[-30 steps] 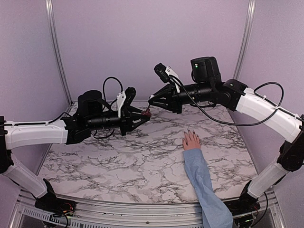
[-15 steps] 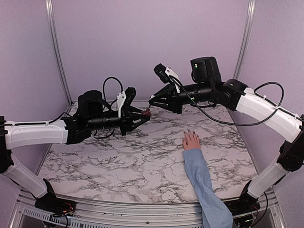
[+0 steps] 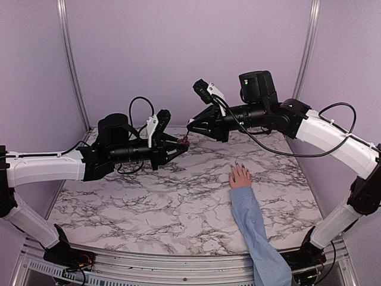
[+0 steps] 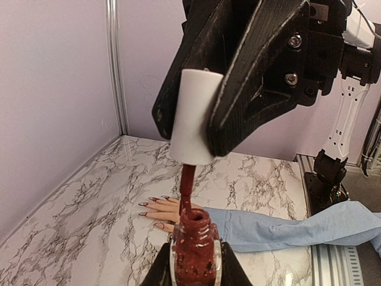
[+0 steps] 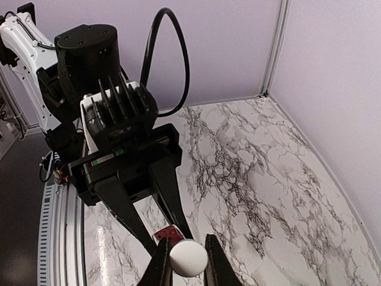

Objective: Paint the nails
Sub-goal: Close the nail polish bottle.

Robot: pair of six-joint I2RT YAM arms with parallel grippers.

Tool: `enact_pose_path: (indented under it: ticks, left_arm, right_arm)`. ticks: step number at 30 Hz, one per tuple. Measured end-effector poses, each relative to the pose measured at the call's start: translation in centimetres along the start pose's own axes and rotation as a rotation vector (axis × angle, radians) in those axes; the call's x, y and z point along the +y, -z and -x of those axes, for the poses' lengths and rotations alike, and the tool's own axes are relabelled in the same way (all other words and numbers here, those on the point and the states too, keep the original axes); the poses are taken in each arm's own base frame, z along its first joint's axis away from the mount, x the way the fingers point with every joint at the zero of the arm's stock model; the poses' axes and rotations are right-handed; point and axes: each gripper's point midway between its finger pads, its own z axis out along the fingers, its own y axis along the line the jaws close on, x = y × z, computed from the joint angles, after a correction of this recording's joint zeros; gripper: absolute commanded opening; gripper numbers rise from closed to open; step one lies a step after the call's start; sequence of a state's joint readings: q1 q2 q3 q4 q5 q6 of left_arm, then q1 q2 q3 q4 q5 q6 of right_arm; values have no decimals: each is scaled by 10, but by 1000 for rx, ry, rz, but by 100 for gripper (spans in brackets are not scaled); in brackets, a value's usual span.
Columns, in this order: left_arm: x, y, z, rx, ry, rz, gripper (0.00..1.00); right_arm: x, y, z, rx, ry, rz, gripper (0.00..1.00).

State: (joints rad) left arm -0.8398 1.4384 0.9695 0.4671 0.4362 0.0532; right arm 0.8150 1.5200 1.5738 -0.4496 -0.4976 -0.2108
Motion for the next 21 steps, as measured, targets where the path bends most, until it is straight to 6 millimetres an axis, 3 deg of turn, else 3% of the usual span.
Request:
enact_pose_path:
  ticks: [21]
  left_arm:
    - [1, -3, -7, 14, 7, 0, 0]
  right_arm:
    - [-3, 2, 1, 1, 2, -19, 0]
